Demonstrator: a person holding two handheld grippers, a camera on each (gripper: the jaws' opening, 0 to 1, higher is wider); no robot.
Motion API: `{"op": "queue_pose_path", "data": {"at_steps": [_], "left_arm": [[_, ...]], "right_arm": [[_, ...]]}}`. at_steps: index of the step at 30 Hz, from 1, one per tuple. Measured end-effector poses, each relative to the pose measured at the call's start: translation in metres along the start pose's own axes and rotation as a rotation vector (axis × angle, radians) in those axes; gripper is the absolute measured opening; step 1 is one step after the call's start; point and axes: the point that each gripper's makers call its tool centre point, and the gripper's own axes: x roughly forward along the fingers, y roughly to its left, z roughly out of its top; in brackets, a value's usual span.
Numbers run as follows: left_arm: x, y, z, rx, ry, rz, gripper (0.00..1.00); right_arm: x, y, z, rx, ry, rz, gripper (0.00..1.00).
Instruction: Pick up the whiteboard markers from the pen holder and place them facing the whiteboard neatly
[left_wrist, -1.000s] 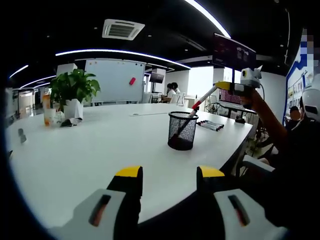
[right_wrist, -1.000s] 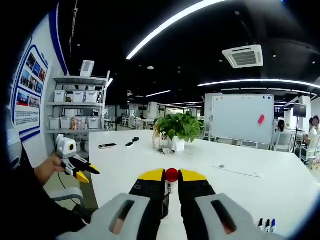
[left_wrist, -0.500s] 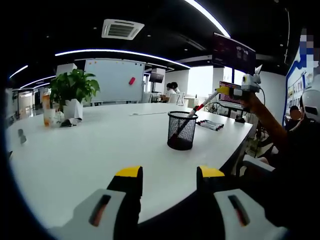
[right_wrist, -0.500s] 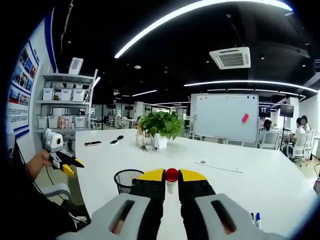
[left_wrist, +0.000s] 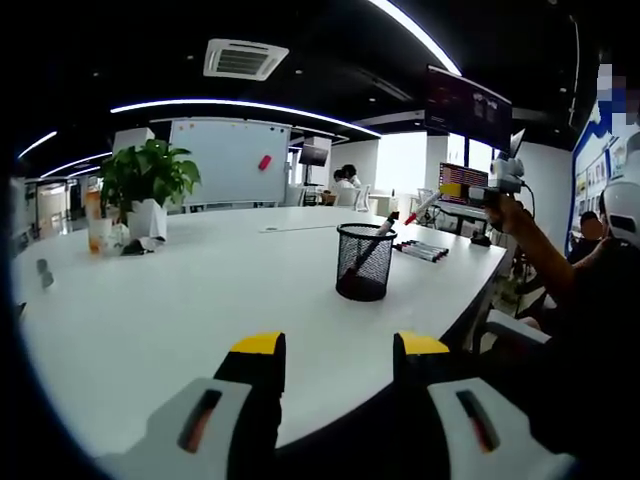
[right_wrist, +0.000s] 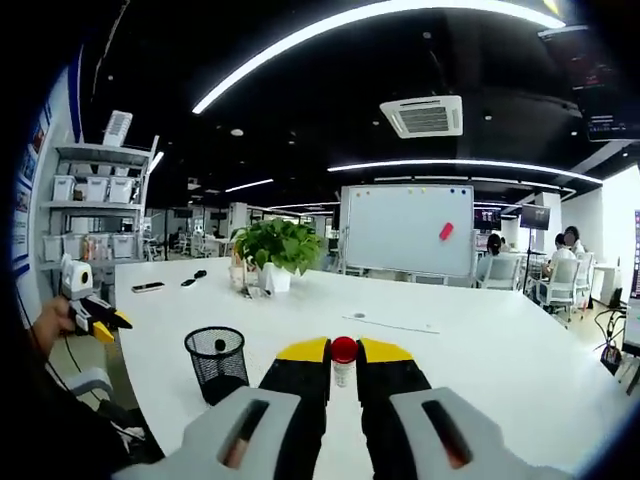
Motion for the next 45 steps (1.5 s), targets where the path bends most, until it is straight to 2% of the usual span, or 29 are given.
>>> {"op": "queue_pose_path", "data": {"at_steps": [4,7,12,22,25,26,30,45], "left_arm": [[-0.001,0.001,0.0,0.0,-0.002,0.001,0.45],[-0.001,0.001,0.001,0.002,-0.003,0.001,0.45],[-0.001,0.001,0.002,0.0,-0.004,0.003,0.45],[0.0,-0.001,0.004,0.01,-0.003,0.0,0.45],[0.0,-0.001,0.005,0.012,-0.003,-0.001,0.45],[0.0,-0.001,0.005,0.013,-0.002,-0.001,0.45],[-0.001,-0.002,0.007,0.014,-0.005,-0.001,0.45],[0.001,-0.002,0.006,0.017,-0.001,-0.002,0.45]], "right_arm": [[-0.01,-0.031,-0.006,-0.13,0.013,-0.133,0.13],[-0.017,-0.043,-0.015,-0.06,0.018,-0.134,0.13],[-0.034,-0.066,-0.023,-0.033,0.016,-0.181,0.13],[-0.059,-0.09,-0.031,-0.008,0.026,-0.238,0.13],[-0.065,-0.095,-0.034,-0.038,0.021,-0.262,0.13],[-0.069,-0.103,-0.037,-0.097,0.03,-0.294,0.13],[-0.075,-0.106,-0.048,-0.114,0.053,-0.303,0.13],[-0.096,-0.132,-0.061,-0.045,0.055,-0.373,0.13]]}}
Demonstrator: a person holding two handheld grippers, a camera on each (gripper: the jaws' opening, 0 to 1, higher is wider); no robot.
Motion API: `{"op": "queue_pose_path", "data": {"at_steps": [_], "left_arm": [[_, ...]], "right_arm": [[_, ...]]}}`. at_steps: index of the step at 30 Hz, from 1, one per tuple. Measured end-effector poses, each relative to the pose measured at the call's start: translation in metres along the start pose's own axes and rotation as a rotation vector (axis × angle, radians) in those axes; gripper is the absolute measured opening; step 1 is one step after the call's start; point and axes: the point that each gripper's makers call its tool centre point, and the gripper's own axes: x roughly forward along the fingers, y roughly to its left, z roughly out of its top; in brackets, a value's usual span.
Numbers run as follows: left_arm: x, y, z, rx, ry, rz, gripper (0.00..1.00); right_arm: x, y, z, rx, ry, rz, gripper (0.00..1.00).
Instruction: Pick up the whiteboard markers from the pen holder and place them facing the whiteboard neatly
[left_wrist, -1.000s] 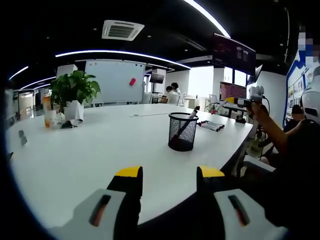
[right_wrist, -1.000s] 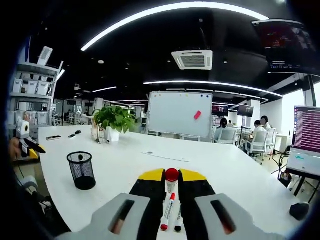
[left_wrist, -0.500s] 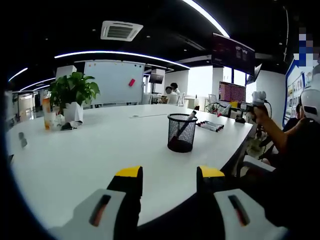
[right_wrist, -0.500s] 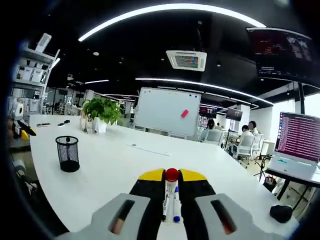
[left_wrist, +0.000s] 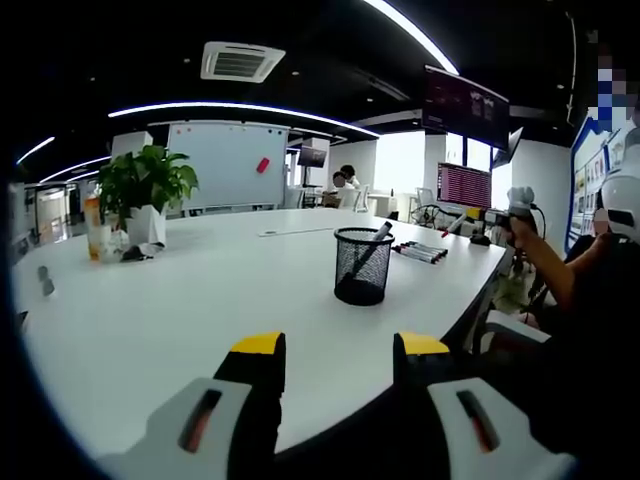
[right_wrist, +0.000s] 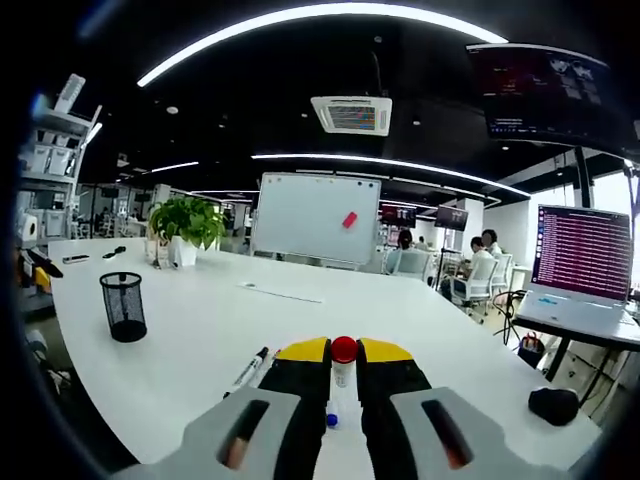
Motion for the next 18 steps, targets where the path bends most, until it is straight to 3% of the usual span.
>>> {"op": "queue_pose_path", "data": {"at_steps": [9,13,14,18], "left_arm": [[0.0,-0.001,-0.001,0.0,0.003,0.0,0.45],[0.001,-0.001,-0.001,0.001,0.003,0.0,0.45],[0.001,-0.001,-0.001,0.001,0.003,0.0,0.45],[0.002,-0.002,-0.001,0.001,0.005,-0.001,0.45]], "right_arm": [[0.004,-0.008,-0.022,0.026,0.048,-0.007,0.13],[0.005,-0.009,-0.042,0.037,0.109,-0.017,0.13],[0.006,-0.011,-0.04,0.024,0.092,-0.017,0.13],[0.008,-0.012,-0.053,0.068,0.133,-0.021,0.13]]}}
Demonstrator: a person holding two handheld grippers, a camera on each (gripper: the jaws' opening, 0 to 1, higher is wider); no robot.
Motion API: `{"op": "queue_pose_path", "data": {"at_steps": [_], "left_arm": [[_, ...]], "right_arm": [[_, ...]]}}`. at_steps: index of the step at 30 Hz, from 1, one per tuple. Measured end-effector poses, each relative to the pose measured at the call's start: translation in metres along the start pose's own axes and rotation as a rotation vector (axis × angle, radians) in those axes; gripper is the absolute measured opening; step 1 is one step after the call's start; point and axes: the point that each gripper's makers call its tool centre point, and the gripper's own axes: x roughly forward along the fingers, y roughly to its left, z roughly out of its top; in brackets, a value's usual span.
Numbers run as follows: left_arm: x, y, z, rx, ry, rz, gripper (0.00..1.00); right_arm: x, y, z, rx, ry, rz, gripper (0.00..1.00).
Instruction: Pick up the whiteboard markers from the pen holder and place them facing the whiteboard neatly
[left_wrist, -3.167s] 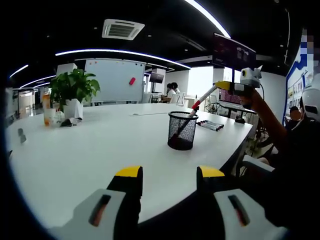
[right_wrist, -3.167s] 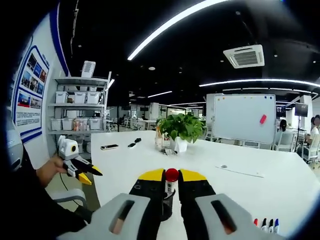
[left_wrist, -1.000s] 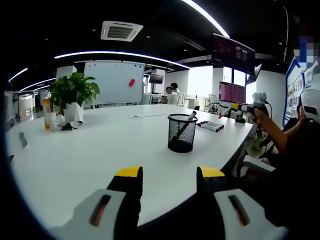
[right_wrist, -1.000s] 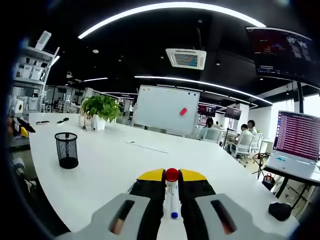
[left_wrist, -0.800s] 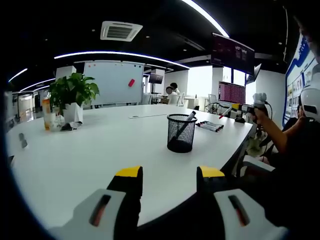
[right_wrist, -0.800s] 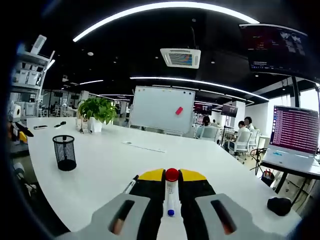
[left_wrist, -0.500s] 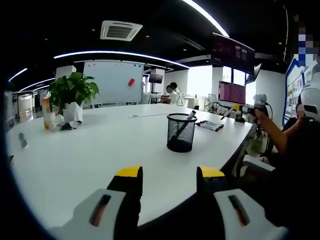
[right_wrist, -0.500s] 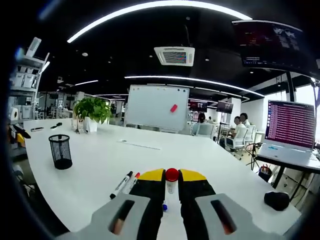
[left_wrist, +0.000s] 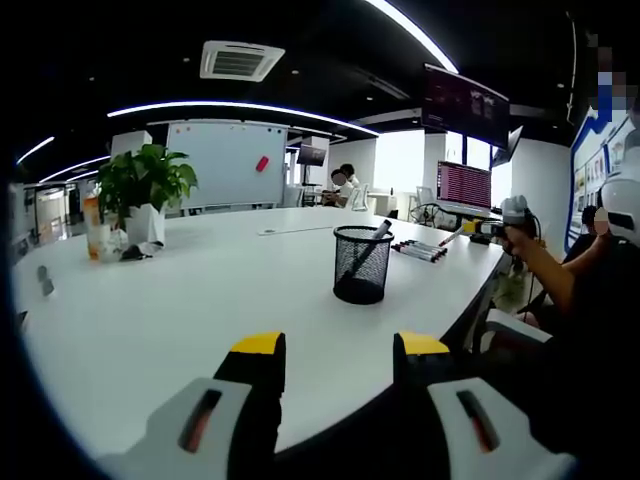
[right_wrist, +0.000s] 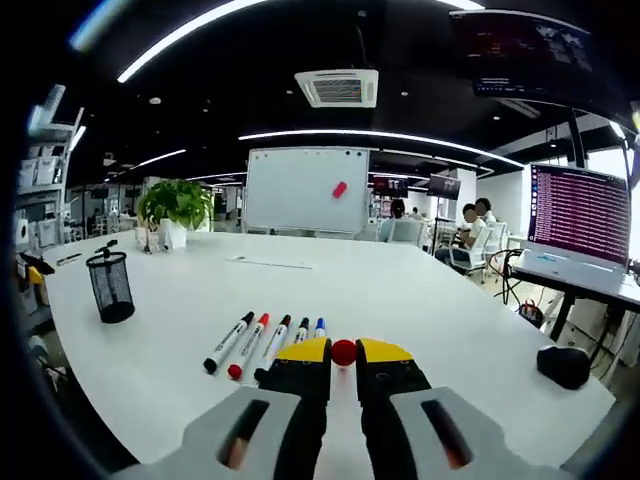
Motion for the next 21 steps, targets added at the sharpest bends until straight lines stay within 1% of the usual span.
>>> {"op": "queue_pose_path", "data": {"at_steps": [9,12,16,21], "left_arm": [[0.002,-0.002,-0.001,0.001,0.004,-0.006,0.45],[0.002,-0.003,-0.001,0.003,0.004,-0.007,0.45],[0.0,-0.001,0.0,0.003,0.001,-0.001,0.45],[0.0,0.001,-0.001,-0.003,0.002,0.002,0.45]], "right_arm": [[0.005,-0.004,-0.011,0.026,0.055,-0.01,0.13],[0.005,-0.002,-0.015,0.012,0.069,-0.023,0.13],[0.01,-0.001,-0.025,-0.008,0.11,-0.03,0.13],[0.015,-0.002,-0.029,0.006,0.134,-0.028,0.13]]}}
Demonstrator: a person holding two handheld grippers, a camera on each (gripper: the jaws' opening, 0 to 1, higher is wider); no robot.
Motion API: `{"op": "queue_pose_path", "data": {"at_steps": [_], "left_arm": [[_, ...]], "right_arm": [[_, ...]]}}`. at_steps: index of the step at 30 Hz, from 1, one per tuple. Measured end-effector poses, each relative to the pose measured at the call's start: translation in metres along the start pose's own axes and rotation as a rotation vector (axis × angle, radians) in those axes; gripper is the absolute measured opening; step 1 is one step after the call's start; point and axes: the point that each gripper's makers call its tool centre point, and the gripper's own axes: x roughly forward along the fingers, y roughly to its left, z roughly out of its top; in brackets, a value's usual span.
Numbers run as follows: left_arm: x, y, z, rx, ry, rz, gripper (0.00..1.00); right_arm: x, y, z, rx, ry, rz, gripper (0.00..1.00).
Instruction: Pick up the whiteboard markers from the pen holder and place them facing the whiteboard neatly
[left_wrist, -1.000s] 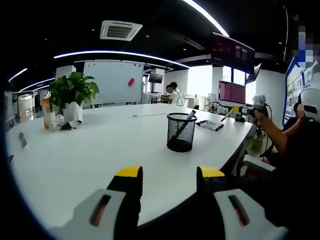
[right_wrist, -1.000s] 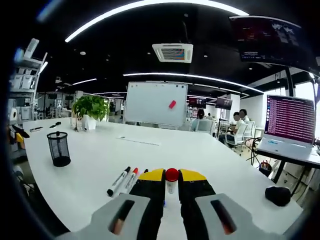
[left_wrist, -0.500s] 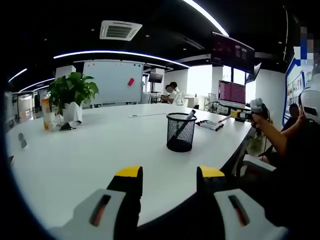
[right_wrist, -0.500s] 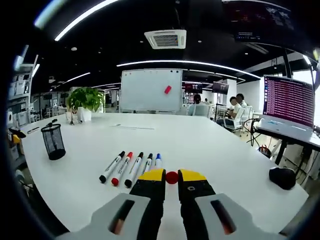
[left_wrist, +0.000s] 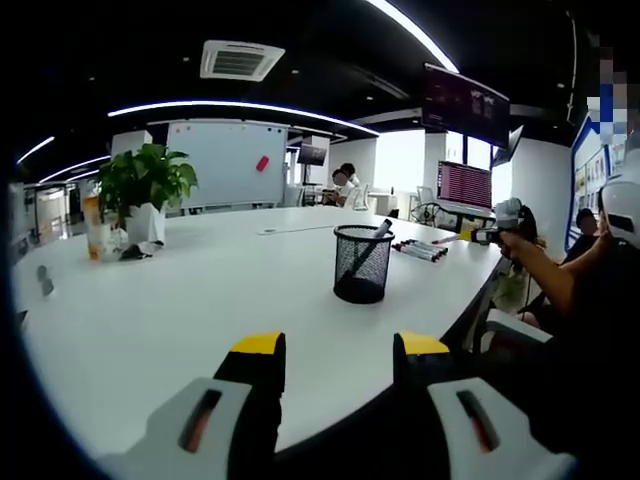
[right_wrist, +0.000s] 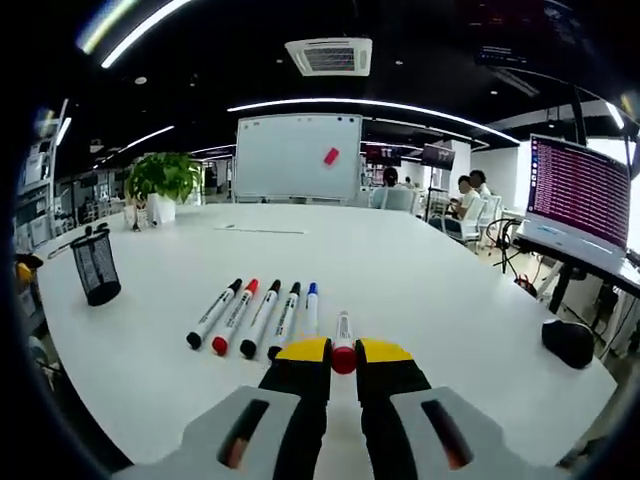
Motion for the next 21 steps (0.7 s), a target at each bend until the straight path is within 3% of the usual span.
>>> {"op": "queue_pose_path", "data": {"at_steps": [5,9,21], "left_arm": [[0.003,-0.003,-0.002,-0.003,0.007,-0.009,0.45],[0.002,-0.002,-0.001,-0.002,0.003,-0.007,0.45],[0.002,-0.002,-0.003,-0.005,0.004,-0.008,0.45]], "right_arm": [[0.001,0.004,0.01,0.011,0.013,-0.003,0.13],[-0.001,0.008,0.024,-0.055,0.0,-0.013,0.13],[0.014,0.0,0.021,-0.05,0.048,0.026,0.13]]}}
